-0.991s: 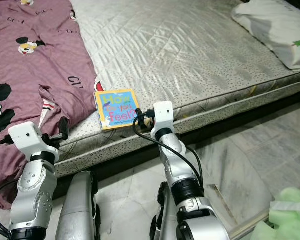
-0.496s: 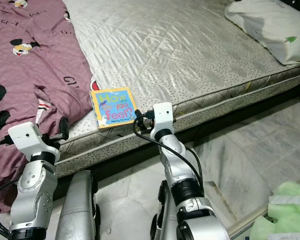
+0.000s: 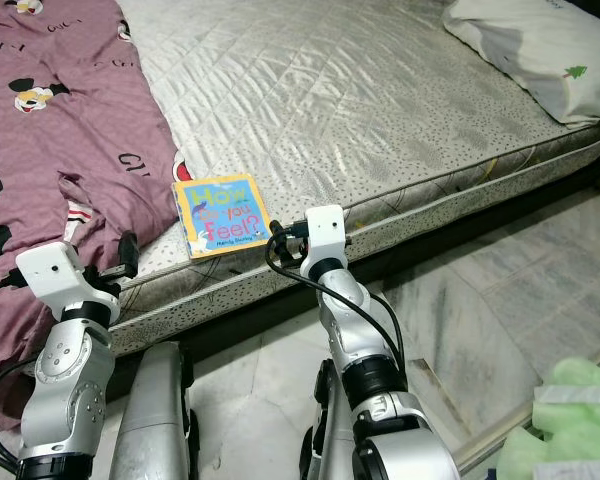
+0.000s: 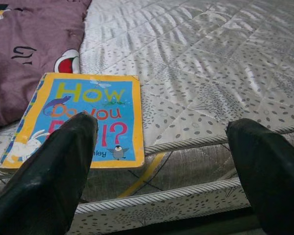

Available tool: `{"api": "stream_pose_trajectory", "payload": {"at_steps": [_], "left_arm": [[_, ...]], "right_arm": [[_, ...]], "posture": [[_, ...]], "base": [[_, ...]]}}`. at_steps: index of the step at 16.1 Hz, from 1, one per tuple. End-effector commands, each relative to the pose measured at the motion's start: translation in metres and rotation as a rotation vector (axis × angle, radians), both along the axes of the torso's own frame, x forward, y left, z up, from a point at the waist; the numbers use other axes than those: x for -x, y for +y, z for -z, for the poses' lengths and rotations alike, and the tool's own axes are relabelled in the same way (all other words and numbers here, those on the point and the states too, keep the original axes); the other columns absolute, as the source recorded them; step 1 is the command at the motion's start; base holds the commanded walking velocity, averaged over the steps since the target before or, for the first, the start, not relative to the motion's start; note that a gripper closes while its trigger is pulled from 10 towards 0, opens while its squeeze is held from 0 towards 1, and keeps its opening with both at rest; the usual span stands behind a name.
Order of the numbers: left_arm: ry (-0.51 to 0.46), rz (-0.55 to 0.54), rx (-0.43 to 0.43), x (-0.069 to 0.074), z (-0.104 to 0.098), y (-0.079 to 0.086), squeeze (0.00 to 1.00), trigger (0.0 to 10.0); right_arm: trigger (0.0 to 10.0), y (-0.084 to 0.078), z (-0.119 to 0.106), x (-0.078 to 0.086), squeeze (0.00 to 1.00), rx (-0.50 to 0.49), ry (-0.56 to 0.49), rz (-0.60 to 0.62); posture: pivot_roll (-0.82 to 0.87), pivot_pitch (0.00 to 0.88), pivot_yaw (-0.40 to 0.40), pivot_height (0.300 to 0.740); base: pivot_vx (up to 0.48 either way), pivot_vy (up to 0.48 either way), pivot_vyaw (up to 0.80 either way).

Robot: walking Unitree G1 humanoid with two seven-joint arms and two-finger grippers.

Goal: Clean up the room

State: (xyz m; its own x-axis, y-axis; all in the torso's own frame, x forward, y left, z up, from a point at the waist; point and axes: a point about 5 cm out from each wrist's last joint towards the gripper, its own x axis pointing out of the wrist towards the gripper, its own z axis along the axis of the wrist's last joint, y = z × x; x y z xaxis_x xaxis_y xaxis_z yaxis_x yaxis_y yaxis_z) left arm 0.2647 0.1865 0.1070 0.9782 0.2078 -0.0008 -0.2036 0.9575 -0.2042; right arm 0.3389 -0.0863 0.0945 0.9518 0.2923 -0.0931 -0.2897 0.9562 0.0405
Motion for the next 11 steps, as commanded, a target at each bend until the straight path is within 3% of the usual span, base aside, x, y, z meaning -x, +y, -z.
{"api": "stream_pose_trajectory", "payload": {"at_steps": [1, 11], "left_arm": [[0.004, 0.008, 0.000, -0.0009, 0.0005, -0.0009, 0.00, 10.0], [0.005, 0.012, 0.003, -0.0014, 0.0008, -0.0017, 0.00, 10.0]], "right_arm": [[10.0, -0.0004, -0.0046, -0.0031, 0.00, -0.008, -0.017, 0.007], [10.0, -0.0013, -0.0039, -0.0049, 0.00, -0.002, -0.012, 0.013]], "posture": [[0.11, 0.138, -0.058, 0.560], [0.11, 0.132, -0.059, 0.560]], "base": [[0.251, 0.000, 0.00], [0.278, 0.000, 0.00]]}}
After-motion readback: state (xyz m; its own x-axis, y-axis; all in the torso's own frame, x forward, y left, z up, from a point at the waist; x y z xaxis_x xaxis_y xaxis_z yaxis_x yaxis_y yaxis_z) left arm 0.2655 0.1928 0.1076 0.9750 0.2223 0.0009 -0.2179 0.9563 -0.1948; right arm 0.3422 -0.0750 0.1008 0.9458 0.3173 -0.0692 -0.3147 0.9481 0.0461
